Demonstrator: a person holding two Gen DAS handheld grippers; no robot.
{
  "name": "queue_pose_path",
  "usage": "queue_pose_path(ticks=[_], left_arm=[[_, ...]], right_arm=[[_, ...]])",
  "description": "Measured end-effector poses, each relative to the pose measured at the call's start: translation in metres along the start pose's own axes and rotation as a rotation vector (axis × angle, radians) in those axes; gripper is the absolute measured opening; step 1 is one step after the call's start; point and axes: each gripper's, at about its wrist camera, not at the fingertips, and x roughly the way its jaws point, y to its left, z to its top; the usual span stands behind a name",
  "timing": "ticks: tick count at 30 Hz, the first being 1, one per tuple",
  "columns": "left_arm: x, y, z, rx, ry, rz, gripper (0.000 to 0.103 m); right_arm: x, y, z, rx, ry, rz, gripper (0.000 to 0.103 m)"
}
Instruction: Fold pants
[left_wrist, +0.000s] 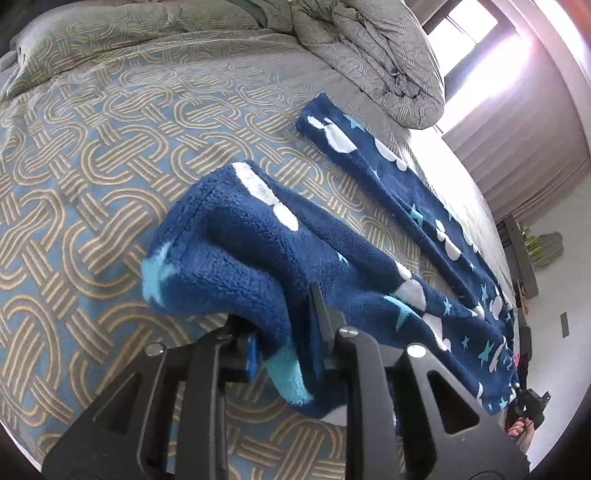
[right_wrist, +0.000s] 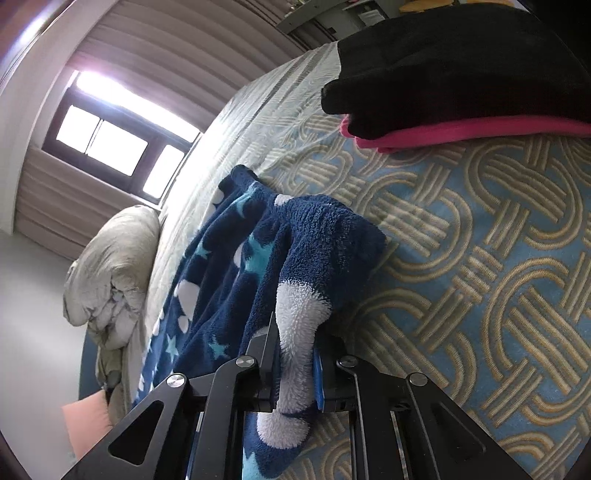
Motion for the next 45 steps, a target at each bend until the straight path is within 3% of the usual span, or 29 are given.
queue_pose_path(ticks=[1,2,7,9,10,15,16,20,24,25,28,32,40,45], left_arm=[[-0.001,0.002,0.000,-0.008,0.001,0.001,0.039],[-0.001,0.005,0.000,-0.015,-0.002,0.005,0.043],[0.002,0.025,-0.002,-0.079,0.012,0.044,0.043],[0.004,0.033,-0.005,-0.106,0.015,0.040,0.026],[0.006,0.037,-0.006,-0.117,0.021,0.032,0.012],[0.008,0.044,-0.008,-0.159,0.022,-0.010,0.012],[0.008,0.045,-0.008,-0.164,0.023,-0.008,0.017],[0.015,0.045,-0.006,-0.209,0.034,-0.092,0.059],[0.021,0.033,-0.001,-0.172,0.008,-0.049,0.061],[0.022,0.031,-0.001,-0.166,0.000,-0.042,0.060],[0.023,0.031,0.001,-0.146,-0.013,0.006,0.039],[0.019,0.042,-0.001,-0.163,-0.017,-0.023,0.027],[0.017,0.039,0.000,-0.143,-0.022,-0.030,0.014],[0.013,0.035,0.005,-0.139,-0.034,-0.043,0.012]], right_arm=[[0.001,-0.001,0.000,0.007,0.003,0.002,0.013],[0.001,-0.004,0.000,0.019,0.009,0.004,0.013],[0.003,-0.014,-0.003,0.047,0.021,0.005,0.013],[0.004,-0.015,-0.004,0.048,0.022,0.005,0.013],[0.004,-0.016,-0.004,0.048,0.022,0.003,0.013],[0.005,-0.018,-0.006,0.062,0.019,0.016,0.013],[0.006,-0.018,-0.006,0.063,0.020,0.015,0.013],[0.006,-0.023,-0.007,0.069,0.025,0.011,0.013],[0.008,-0.025,-0.007,0.078,0.028,0.015,0.013],[0.009,-0.025,-0.007,0.078,0.028,0.015,0.013],[0.009,-0.026,-0.007,0.078,0.030,0.019,0.013],[0.009,-0.030,-0.007,0.085,0.033,0.034,0.013],[0.007,-0.034,-0.005,0.075,0.035,0.046,0.013],[0.005,-0.030,-0.005,0.081,0.027,0.065,0.011]])
